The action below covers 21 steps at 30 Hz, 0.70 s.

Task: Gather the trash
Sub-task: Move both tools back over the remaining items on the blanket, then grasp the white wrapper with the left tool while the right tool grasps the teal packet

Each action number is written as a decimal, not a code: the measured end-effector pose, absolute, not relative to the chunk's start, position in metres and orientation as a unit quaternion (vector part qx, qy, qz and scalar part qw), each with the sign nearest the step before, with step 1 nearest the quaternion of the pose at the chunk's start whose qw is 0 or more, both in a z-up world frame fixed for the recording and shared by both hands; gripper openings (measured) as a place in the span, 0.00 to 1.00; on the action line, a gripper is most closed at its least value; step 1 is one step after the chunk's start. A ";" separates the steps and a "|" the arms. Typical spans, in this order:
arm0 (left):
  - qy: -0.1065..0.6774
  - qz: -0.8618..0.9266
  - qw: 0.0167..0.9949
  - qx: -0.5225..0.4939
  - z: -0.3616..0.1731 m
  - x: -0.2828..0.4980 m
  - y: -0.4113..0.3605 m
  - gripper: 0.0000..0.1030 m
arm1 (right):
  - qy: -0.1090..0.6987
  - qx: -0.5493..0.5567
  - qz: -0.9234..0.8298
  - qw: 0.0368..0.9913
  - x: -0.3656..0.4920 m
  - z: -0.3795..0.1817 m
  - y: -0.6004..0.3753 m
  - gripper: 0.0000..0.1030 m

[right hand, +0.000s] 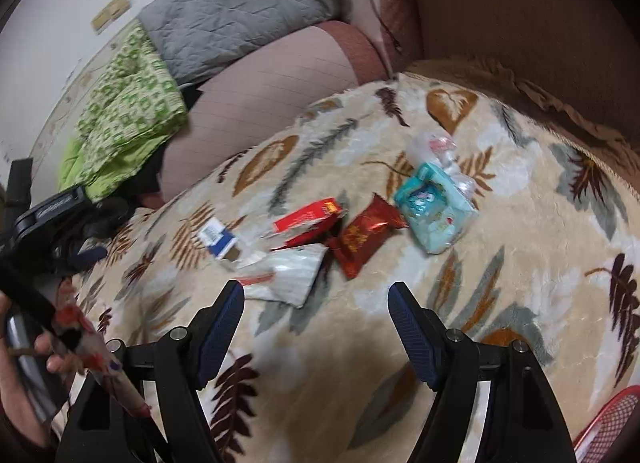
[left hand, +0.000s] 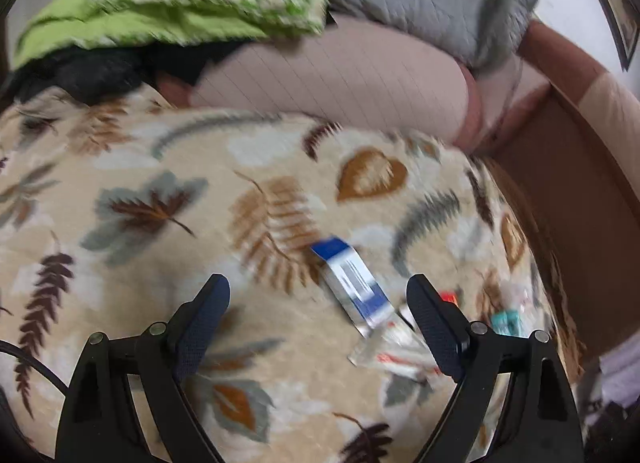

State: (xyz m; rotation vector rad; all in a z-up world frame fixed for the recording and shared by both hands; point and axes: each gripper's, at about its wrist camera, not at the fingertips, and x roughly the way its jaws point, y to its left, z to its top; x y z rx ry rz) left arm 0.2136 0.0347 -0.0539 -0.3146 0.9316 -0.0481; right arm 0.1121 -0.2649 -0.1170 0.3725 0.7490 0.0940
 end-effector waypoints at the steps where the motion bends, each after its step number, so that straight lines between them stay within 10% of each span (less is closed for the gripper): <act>1: 0.455 -0.033 0.877 -0.153 -0.057 0.214 0.030 0.87 | 0.363 0.190 0.044 0.911 0.115 -0.120 -0.270 0.76; 13: 0.551 -0.074 0.796 -0.238 -0.124 0.216 -0.030 0.87 | 0.380 0.228 -0.025 0.896 0.185 -0.138 -0.373 0.76; 21: 0.578 -0.071 0.763 -0.282 -0.158 0.227 -0.035 0.86 | 0.353 0.305 0.008 0.884 0.169 -0.177 -0.383 0.21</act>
